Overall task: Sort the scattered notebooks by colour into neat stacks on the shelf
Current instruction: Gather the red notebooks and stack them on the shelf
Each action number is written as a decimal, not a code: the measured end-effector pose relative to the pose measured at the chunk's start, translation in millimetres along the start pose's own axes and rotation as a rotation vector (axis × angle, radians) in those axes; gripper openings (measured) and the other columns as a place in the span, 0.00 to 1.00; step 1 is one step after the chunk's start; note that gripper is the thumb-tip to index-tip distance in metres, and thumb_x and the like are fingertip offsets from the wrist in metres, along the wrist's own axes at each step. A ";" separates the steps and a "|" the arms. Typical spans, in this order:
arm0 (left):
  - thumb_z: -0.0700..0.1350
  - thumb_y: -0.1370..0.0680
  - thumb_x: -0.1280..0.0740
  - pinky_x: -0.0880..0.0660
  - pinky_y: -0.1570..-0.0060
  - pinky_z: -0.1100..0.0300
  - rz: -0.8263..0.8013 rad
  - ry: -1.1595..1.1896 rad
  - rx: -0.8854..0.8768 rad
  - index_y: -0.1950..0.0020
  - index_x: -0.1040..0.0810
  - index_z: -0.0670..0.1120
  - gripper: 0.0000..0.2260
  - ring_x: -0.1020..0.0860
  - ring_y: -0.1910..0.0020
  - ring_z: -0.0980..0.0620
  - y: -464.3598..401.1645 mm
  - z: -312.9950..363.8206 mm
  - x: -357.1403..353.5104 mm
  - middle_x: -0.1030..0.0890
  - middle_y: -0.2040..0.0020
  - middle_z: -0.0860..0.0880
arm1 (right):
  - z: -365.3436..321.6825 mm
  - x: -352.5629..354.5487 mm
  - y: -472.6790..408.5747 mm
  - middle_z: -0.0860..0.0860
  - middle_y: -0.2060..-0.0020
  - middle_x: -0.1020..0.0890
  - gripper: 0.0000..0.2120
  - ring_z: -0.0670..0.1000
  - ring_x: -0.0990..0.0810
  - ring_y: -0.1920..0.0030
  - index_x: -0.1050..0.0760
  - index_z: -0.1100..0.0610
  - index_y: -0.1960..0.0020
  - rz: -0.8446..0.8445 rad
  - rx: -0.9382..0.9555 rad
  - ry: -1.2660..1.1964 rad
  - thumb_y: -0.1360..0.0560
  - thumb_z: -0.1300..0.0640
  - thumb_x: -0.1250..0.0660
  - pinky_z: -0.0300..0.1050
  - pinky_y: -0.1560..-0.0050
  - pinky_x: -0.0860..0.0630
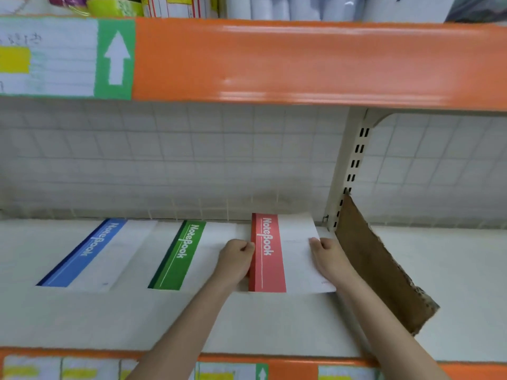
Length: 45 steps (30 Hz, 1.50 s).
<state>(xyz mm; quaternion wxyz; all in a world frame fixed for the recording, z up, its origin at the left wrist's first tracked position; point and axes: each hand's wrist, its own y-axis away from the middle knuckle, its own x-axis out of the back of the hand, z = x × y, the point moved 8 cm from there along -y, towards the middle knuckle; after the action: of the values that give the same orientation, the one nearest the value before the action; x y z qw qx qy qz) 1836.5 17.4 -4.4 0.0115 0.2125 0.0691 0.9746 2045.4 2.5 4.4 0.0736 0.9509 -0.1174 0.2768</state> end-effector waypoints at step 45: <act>0.57 0.36 0.22 0.32 0.35 0.53 -0.422 -0.651 -0.173 0.24 0.50 0.52 0.50 0.41 0.32 0.51 10.5 3.1 -39.0 0.36 0.34 0.49 | 10.5 6.6 -19.6 0.57 0.69 0.21 0.13 0.60 0.21 0.61 0.23 0.61 0.43 0.233 0.189 0.251 0.24 0.62 0.42 0.45 0.65 0.29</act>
<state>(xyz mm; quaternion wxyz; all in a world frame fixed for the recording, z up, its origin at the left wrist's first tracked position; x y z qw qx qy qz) 1873.3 5.4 -16.2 0.2505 0.4899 0.0216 0.8347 2061.3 18.0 -2.2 -0.0347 0.8915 -0.1902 0.4097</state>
